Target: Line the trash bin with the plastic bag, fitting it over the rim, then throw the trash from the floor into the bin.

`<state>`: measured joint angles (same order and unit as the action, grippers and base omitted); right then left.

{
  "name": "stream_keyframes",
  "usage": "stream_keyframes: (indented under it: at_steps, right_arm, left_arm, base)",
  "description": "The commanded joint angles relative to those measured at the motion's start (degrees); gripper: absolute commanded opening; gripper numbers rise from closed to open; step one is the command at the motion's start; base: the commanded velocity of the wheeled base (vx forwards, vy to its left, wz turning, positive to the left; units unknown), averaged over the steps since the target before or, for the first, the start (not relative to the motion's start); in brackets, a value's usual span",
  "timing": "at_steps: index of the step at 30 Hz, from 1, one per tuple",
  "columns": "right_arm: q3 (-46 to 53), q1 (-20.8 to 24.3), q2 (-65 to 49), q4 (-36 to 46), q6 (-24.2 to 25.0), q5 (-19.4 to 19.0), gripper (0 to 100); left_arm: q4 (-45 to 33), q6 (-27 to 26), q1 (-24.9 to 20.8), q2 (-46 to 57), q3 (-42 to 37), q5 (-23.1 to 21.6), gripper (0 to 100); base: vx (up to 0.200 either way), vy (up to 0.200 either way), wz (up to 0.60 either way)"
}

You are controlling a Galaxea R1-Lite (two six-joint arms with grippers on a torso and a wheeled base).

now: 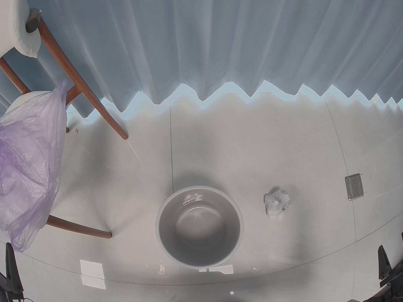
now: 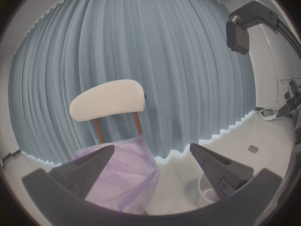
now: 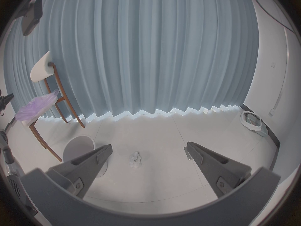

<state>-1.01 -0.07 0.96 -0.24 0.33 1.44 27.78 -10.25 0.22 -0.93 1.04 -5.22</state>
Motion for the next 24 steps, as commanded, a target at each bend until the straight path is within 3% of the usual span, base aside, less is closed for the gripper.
stream_keyframes:
  at_steps: [1, 5, 6, 10, 15, 16, 19, 24]
  right_arm:
    - [1.01, -0.01, -0.96, -0.02, 0.02, -0.03, 100]
    - [1.01, -0.01, -0.96, -0.02, 0.02, -0.03, 100]
    - [1.01, -0.01, -0.96, -0.02, 0.02, -0.03, 100]
    - [1.01, -0.01, -0.96, -0.02, -0.07, -0.03, 100]
    - [1.01, -0.01, -0.96, -0.02, -0.07, -0.03, 100]
    - [1.01, -0.01, -0.96, -0.02, 0.02, -0.03, 100]
    - [1.01, -0.01, -0.96, -0.02, -0.07, -0.03, 100]
    - [1.01, -0.01, -0.96, -0.02, -0.07, -0.03, 100]
  left_arm:
    - [-0.71, -0.29, 0.04, 0.93, 0.46, -0.23, 100]
    - [-4.32, -0.29, 0.13, 0.93, 3.62, -0.58, 100]
    - [-14.16, -0.38, 0.13, 0.93, 9.60, -1.20, 100]
    - [-24.97, -0.38, 0.57, -1.71, 16.63, -3.84, 100]
    - [-25.85, -0.38, -0.13, -8.13, 19.71, -7.53, 100]
    - [-25.41, -0.29, -1.01, -11.03, 21.20, -10.95, 100]
    - [-25.15, 0.06, -1.27, -15.86, 22.61, -14.56, 100]
    - [-25.06, 2.25, -1.63, -23.77, 24.72, -16.93, 100]
  base:
    - [0.000, 0.000, 0.00]
    - [0.000, 0.000, 0.00]
    - [0.000, 0.000, 0.00]
    - [0.000, 0.000, 0.00]
    - [0.000, 0.000, 0.00]
    - [0.000, 0.000, 0.00]
    - [0.000, 0.000, 0.00]
    - [0.000, 0.000, 0.00]
